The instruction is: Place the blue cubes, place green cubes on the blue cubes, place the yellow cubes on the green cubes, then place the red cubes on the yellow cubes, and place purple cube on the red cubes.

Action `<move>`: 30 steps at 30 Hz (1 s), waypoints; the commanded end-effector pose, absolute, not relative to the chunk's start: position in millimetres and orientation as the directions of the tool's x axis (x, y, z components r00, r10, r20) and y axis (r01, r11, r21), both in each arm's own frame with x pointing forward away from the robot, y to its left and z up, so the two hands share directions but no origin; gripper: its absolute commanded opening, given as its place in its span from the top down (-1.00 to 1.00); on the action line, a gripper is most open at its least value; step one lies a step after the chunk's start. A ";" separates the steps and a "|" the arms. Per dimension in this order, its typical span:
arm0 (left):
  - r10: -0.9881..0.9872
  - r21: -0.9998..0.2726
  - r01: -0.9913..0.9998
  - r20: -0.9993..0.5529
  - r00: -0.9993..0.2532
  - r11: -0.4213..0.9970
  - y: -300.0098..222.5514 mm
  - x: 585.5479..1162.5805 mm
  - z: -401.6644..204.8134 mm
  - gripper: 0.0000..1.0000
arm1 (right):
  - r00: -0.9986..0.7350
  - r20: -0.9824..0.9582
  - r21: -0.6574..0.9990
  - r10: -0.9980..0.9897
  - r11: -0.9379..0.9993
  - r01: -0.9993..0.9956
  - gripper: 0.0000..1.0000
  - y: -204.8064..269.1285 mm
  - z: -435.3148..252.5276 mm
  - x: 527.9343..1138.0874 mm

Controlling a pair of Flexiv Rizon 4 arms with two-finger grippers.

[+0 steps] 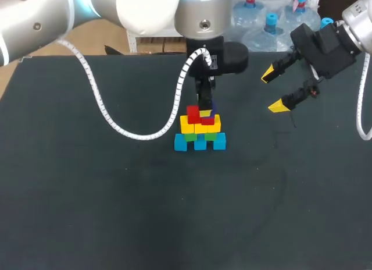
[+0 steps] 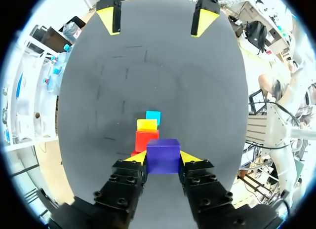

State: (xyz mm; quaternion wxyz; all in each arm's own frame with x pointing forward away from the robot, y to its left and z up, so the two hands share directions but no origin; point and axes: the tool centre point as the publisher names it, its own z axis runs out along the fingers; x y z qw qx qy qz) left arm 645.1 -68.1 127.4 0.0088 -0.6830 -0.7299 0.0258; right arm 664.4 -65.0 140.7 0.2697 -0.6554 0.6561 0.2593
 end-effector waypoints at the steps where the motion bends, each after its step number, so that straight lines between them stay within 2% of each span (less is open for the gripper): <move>1: 0.997 -0.055 0.996 -0.028 -0.070 0.068 -65.6 645.9 124.8 1.00 | 0.005 -0.694 -0.015 -0.720 0.008 -1.000 -1.00 -65.0 140.8 663.7; 30: 0.999 -0.059 0.997 -0.011 -0.051 0.050 -63.2 661.7 120.3 1.00 | 0.005 -0.694 -0.015 -0.720 0.008 -1.000 -1.00 -65.0 140.8 663.7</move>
